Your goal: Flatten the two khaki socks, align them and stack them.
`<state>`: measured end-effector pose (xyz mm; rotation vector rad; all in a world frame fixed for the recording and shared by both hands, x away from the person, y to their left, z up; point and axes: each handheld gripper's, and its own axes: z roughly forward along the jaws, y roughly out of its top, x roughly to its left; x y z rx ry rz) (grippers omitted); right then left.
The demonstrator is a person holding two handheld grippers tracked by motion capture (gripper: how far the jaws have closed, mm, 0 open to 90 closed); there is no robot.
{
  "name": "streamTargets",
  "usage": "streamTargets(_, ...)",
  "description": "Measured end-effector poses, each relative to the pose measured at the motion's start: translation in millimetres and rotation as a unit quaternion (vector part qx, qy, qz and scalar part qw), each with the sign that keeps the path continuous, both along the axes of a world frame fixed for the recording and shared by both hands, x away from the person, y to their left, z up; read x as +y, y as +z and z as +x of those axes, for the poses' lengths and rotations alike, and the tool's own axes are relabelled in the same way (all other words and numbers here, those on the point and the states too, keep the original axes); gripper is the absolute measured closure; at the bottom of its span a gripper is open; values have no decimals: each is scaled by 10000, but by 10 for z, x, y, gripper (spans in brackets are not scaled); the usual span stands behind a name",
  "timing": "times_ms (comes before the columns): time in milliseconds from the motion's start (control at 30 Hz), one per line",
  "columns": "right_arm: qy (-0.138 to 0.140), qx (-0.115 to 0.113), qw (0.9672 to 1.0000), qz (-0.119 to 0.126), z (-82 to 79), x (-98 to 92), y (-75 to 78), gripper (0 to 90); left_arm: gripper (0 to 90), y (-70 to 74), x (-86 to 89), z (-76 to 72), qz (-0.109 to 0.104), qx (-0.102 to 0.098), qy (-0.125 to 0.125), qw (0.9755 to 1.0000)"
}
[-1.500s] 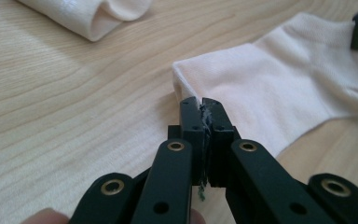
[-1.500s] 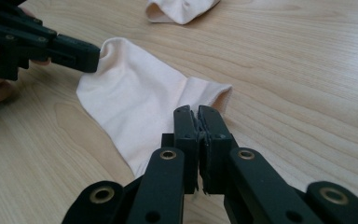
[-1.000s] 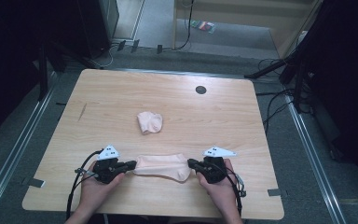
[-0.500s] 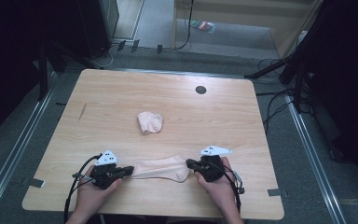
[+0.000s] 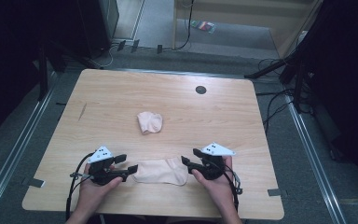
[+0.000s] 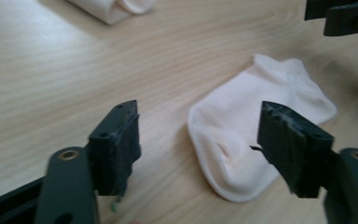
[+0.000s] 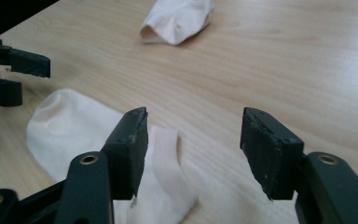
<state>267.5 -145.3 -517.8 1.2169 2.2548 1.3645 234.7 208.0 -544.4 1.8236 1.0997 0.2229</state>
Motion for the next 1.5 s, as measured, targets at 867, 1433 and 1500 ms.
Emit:
streamTargets(867, 204, -190, 9978, -595, 846, 1100, 261, 371, 147, -47, 350, 291, -185, -360, 1042, 9937)
streamTargets(1433, 202, 9, 9927, -1191, 1374, 1778, 17, 283, 151, -59, 355, 305, -219, -320, 1093, 9932)
streamTargets(1500, 150, 54, 9918, -1264, 1413, 1817, -22, 291, 151, -59, 356, 306, -221, -309, 1103, 9932)
